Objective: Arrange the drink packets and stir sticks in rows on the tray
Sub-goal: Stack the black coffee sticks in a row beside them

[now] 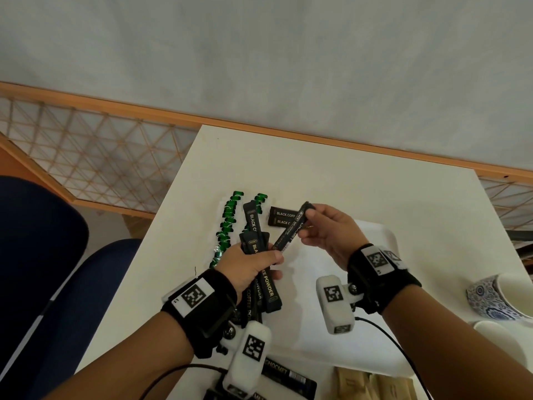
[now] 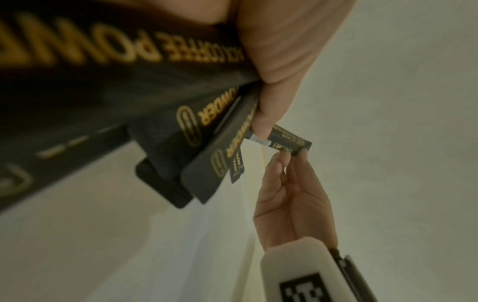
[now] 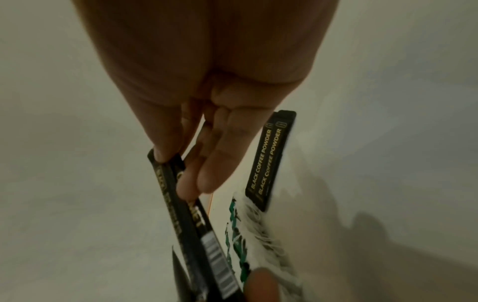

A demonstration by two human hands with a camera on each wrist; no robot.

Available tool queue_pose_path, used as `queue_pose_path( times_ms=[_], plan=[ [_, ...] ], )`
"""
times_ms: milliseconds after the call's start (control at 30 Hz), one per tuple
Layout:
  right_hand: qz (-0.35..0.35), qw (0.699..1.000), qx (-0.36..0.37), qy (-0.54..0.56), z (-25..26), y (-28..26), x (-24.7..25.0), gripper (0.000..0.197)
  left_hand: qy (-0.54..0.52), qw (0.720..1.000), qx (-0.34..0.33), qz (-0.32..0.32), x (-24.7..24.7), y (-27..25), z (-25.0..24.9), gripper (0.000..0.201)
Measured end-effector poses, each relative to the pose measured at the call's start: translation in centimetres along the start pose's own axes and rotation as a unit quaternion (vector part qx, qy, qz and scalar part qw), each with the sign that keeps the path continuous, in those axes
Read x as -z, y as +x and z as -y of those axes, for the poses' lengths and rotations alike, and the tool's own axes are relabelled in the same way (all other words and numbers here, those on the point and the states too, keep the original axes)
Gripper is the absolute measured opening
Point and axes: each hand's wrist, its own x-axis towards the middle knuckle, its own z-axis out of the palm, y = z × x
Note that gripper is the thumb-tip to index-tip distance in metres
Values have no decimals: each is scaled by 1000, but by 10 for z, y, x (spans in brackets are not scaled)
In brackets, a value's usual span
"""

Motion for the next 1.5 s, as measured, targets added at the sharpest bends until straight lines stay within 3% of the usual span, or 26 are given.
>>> queue_pose_path(
  times_ms=[200, 333, 433, 567, 700, 767, 833, 1000, 1133, 1233, 1333, 1400, 1500],
  plan=[
    [-17, 997, -52, 59, 3, -5, 3, 25, -60, 998, -15, -29, -3, 5, -4, 24],
    [31, 998, -48, -28, -4, -6, 12, 8, -93, 994, -35, -37, -5, 5, -6, 22],
    [83, 988, -74, -107, -8, -6, 17, 22, -63, 994, -57, -63, -4, 7, -5, 26],
    [109, 931, -44, -345, -8, -5, 17, 17, -53, 994, -58, -82, -1, 7, -3, 26],
    [6, 895, 21, -446, -14, 4, 25, 16, -92, 993, -22, -69, 2, 4, -6, 17],
    [-25, 865, 41, -499, -17, 10, 28, 21, -89, 994, -6, -64, 5, 4, -8, 12],
    [-50, 853, 48, -517, -19, 14, 27, 22, -83, 995, -1, -63, 6, 5, -10, 12],
    [-76, 860, 45, -503, -19, 23, 20, 17, -69, 996, -9, -64, 11, 9, -9, 18],
    [-67, 858, 46, -507, -14, 30, 16, 16, -61, 996, 0, -69, 13, 11, -9, 6],
    [-65, 907, 45, -413, -12, 27, 16, 23, -53, 996, 2, -65, 14, 11, -8, 4],
    [-33, 975, -10, -218, -12, 15, 14, 27, -43, 997, -2, -58, 10, 9, -8, 7],
    [-12, 993, -43, -109, -11, 6, 9, 23, -29, 998, -3, -60, 6, 10, -6, 22],
    [13, 997, -52, -47, -9, -3, 1, 16, -16, 999, -6, -49, -2, 10, -5, 28]
  ],
)
